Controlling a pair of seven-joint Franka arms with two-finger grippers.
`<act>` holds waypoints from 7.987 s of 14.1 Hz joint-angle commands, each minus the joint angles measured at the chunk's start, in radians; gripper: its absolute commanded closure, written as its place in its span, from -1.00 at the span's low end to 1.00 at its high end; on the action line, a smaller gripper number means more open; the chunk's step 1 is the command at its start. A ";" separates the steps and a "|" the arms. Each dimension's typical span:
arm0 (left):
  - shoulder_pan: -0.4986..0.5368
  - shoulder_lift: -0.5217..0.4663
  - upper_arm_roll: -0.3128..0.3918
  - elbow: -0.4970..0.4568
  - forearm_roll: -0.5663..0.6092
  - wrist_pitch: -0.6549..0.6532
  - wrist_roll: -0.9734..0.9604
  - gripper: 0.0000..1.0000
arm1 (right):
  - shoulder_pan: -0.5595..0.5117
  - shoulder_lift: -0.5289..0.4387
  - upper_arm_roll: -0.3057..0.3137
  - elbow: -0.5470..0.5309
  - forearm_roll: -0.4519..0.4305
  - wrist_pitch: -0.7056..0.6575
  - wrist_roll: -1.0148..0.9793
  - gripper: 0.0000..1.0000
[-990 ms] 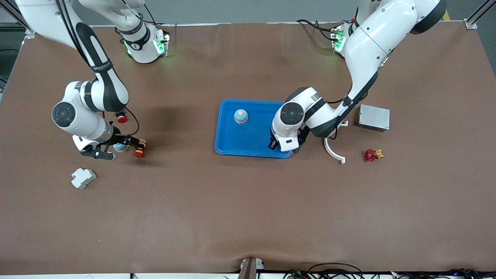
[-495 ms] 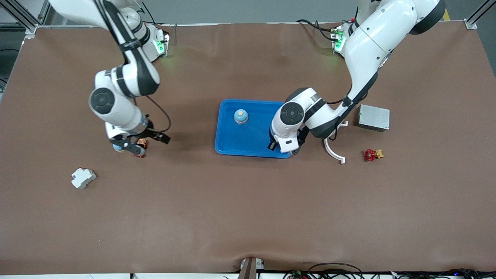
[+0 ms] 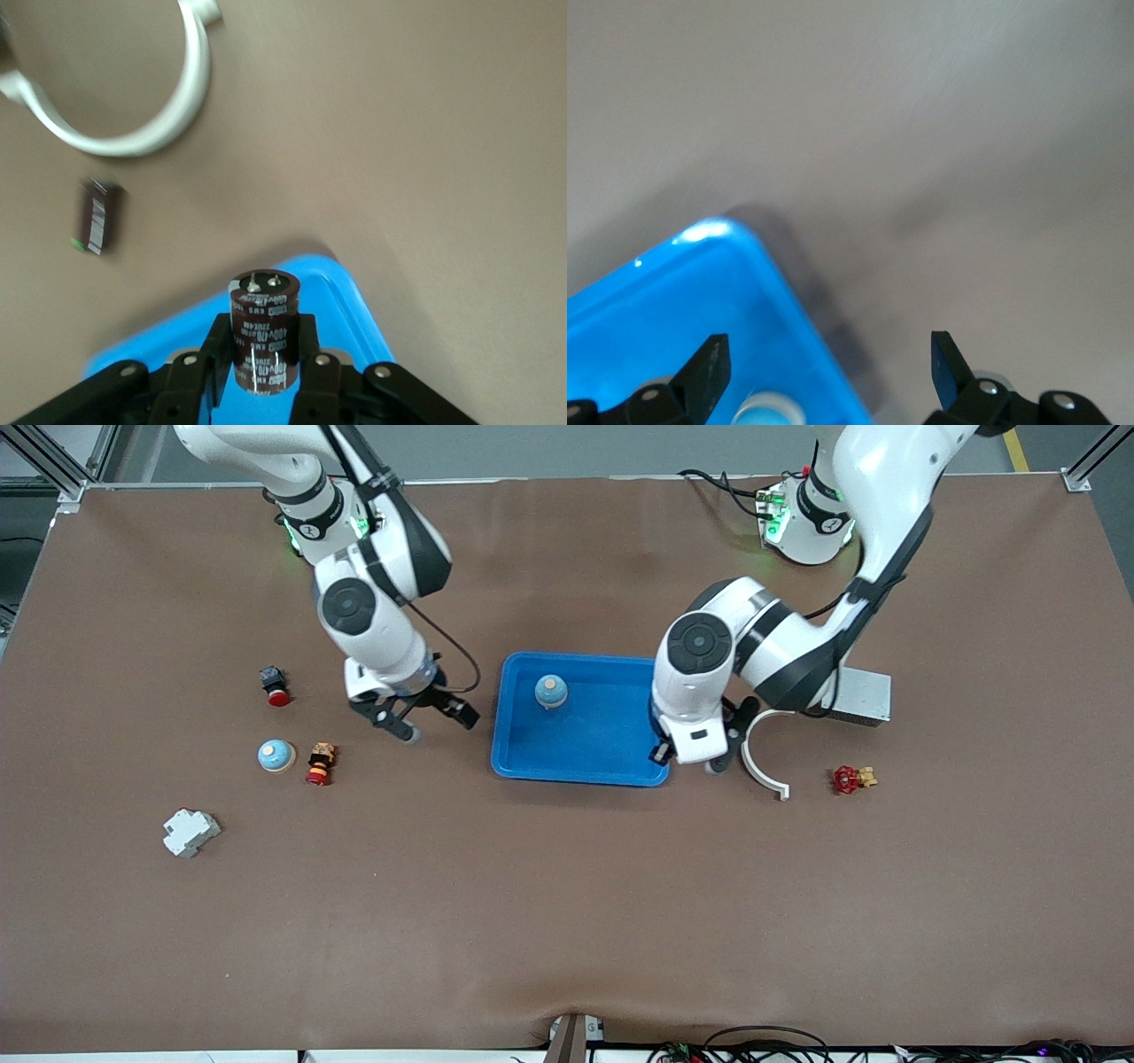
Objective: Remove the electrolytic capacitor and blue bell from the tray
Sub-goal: 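Grasp a bell with the right gripper while the left gripper grasps a capacitor, then carry the bell with the right gripper while the left gripper places the capacitor, then lower the bell with the right gripper while the left gripper withdraws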
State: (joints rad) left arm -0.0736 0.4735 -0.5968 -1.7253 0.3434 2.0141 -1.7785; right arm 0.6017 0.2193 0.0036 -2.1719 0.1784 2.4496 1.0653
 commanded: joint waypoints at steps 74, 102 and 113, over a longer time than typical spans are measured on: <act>0.214 -0.452 0.283 0.210 -0.326 -0.509 1.444 -1.00 | -0.672 0.262 -0.025 0.205 -0.304 0.025 -0.964 1.00; 0.048 -0.520 0.491 0.153 -0.327 -0.492 1.507 -1.00 | -0.704 0.397 -0.025 0.261 -0.303 0.167 -0.964 -1.00; 0.044 -0.532 0.489 0.156 -0.327 -0.538 1.513 -1.00 | -0.692 0.393 -0.024 0.261 -0.303 0.157 -0.962 -1.00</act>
State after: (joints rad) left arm -0.0259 -0.0439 -0.1094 -1.5689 0.0298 1.4910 -0.2772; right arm -0.0820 0.6061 -0.0286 -1.9268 -0.1029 2.6150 0.1029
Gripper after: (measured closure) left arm 0.000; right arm 0.000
